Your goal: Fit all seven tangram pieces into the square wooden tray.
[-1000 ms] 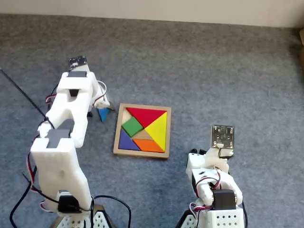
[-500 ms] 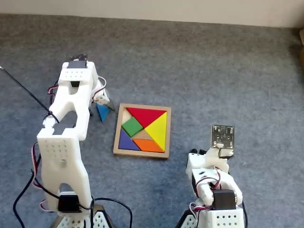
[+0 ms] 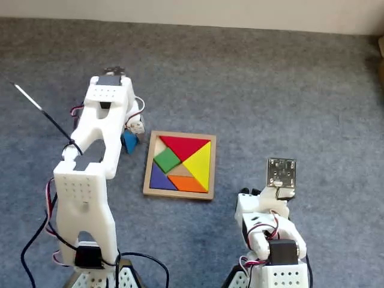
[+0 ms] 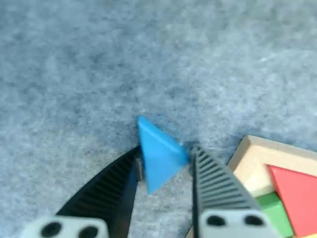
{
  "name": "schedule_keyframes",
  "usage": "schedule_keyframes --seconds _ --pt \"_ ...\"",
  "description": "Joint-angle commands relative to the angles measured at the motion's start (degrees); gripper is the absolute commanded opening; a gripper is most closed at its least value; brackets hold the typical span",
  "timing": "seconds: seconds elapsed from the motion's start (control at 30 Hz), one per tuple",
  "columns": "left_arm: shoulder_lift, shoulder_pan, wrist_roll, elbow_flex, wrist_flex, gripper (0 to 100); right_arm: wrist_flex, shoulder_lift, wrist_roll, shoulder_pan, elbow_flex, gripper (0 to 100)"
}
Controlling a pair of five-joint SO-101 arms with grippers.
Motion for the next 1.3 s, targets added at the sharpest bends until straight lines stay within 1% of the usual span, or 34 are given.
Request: schedule_keyframes --seconds 0.0,0.23,0.4,0.57,0.77,1.03,1.27 --pt "0.7 0.0 -2.5 0.0 1.2 4 -0.3 -1.0 0.5 0.8 8.0 7.4" --pt "-0.7 0.0 -2.5 -0.8 1.8 3 -0.3 -1.0 0.5 0.8 8.0 7.4" --pt "-5.8 0.5 -2.7 -0.3 1.8 3 -0.3 -1.0 0.5 0.8 8.0 7.4" --pt "-10.1 5.0 -13.1 2.0 1.8 3 -0.3 -1.0 0.5 0.8 8.0 7.4" --pt "-10.9 9.8 -18.5 2.8 1.3 3 -0.3 -1.0 0.5 0.8 8.0 7.4" --pt "-10.9 13.9 -21.2 2.5 1.1 4 -0.3 -1.0 0.5 0.8 8.0 7.4" --pt "-10.9 16.0 -20.9 2.6 -3.6 4 -0.3 -1.0 0.5 0.8 8.0 7.4"
